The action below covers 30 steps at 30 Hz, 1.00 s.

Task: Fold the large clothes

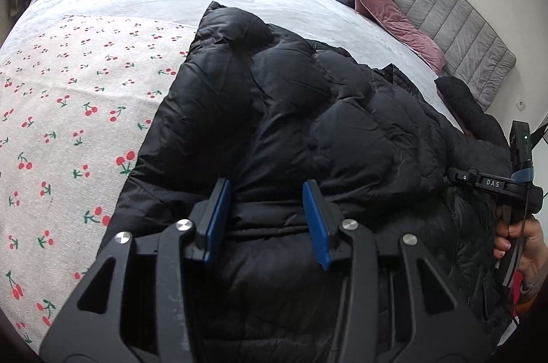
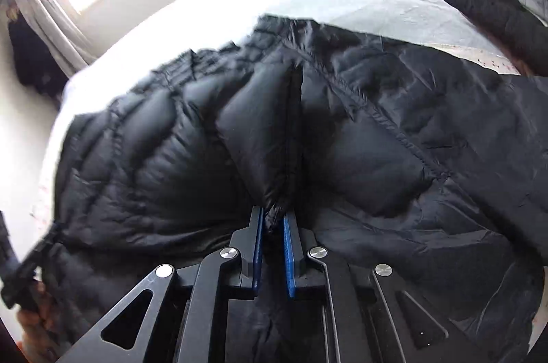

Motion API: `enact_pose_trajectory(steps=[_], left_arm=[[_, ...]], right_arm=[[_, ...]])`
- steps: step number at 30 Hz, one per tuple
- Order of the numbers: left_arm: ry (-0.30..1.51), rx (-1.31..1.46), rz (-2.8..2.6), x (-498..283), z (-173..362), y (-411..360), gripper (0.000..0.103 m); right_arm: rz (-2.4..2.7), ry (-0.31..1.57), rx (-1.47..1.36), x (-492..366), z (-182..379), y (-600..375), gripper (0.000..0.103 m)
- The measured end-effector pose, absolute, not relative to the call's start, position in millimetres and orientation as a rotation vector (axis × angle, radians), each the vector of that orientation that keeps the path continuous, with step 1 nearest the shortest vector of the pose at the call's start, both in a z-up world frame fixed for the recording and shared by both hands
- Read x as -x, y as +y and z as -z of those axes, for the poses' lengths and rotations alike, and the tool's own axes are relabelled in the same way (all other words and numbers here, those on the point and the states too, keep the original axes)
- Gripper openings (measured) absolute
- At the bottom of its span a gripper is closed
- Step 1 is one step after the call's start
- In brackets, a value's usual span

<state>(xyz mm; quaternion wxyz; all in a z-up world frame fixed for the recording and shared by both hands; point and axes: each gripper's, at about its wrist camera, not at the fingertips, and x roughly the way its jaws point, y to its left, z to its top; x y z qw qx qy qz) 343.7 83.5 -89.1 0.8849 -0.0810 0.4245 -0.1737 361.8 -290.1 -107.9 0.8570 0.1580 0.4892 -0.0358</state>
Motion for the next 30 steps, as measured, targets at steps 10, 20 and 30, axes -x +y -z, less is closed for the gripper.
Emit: enact_pose_trajectory(steps=[10, 20, 30], left_arm=[[0.928, 0.023, 0.329, -306, 51, 69, 0.092], [0.997, 0.132, 0.344, -255, 15, 67, 0.092], [0.984, 0.113, 0.347, -213, -14, 49, 0.093]], right_arm=[[0.1, 0.931, -0.367, -281, 53, -330, 0.074], [0.294, 0.84, -0.558, -180, 14, -424, 0.076], [0.381, 0.774, -0.665, -128, 16, -481, 0.076]])
